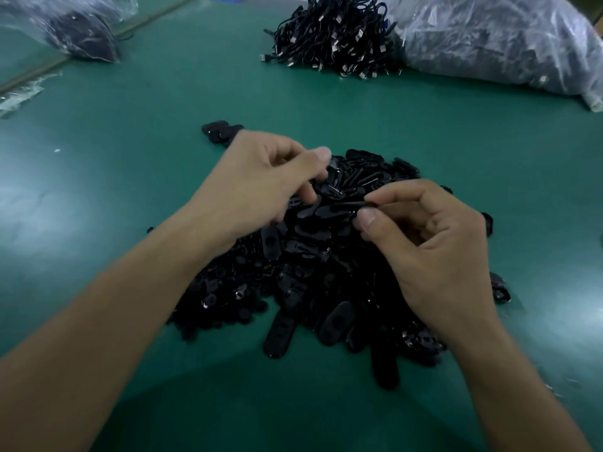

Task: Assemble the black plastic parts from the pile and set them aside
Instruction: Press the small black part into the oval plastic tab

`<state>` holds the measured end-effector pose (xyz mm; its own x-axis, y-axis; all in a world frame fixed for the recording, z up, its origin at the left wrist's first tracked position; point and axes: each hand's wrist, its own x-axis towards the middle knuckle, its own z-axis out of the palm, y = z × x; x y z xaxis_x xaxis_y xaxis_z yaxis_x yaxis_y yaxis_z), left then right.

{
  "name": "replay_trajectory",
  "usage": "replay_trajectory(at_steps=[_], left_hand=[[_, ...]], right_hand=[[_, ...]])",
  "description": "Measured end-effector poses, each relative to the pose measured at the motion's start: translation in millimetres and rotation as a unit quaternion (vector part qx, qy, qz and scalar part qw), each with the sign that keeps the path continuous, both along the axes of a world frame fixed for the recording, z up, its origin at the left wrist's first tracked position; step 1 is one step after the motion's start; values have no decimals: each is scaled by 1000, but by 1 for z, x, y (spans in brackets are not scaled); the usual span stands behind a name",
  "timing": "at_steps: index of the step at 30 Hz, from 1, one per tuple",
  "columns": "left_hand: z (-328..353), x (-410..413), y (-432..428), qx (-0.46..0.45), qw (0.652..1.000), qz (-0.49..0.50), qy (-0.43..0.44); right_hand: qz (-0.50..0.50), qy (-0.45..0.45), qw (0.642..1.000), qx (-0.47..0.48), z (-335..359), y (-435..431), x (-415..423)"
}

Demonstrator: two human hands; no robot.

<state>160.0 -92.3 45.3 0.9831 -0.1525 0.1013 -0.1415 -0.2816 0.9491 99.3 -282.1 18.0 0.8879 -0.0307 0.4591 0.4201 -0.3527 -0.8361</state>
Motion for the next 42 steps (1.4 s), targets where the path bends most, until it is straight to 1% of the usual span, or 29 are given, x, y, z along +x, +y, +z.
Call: replay_trajectory(at_steps=[4, 6, 10, 13, 17, 21, 24, 27, 31, 34, 36, 38, 42], left_hand=[[-1, -14, 2, -43, 992, -84, 82], [-4, -16, 5, -67, 986, -117, 99], [-9, -16, 9, -81, 984, -119, 109], [-14, -14, 8, -90, 982, -120, 117], [-16, -12, 11, -92, 989, -74, 90], [-21, -6, 12, -100, 993, 26, 63], [-24, 1, 17, -140, 984, 96, 53], [-27, 7, 23, -157, 978, 131, 42], [-28, 11, 27, -174, 973, 150, 33], [-28, 10, 26, -175, 974, 141, 29], [-28, 10, 25, -172, 975, 135, 30], [-27, 10, 24, -171, 976, 130, 33], [-26, 7, 22, -166, 978, 121, 32]], right_hand=[[19, -16, 1000, 4, 2, 2, -1], [27, -17, 999, 1, 2, 3, -2], [44, -25, 999, -4, 2, 6, -3], [38, -24, 999, -10, 0, 6, -4], [0, -22, 998, -57, -3, 6, -3], [-36, -9, 990, -137, -5, 6, -3], [-24, 20, 979, -199, -5, 10, -5], [5, 34, 957, -289, -1, 20, -6], [60, 44, 918, -389, 10, 42, -4], [95, 53, 898, -427, 15, 62, -2], [93, 52, 886, -451, 16, 72, 1], [81, 47, 877, -471, 15, 80, 3], [74, 52, 874, -478, 11, 87, 2]])
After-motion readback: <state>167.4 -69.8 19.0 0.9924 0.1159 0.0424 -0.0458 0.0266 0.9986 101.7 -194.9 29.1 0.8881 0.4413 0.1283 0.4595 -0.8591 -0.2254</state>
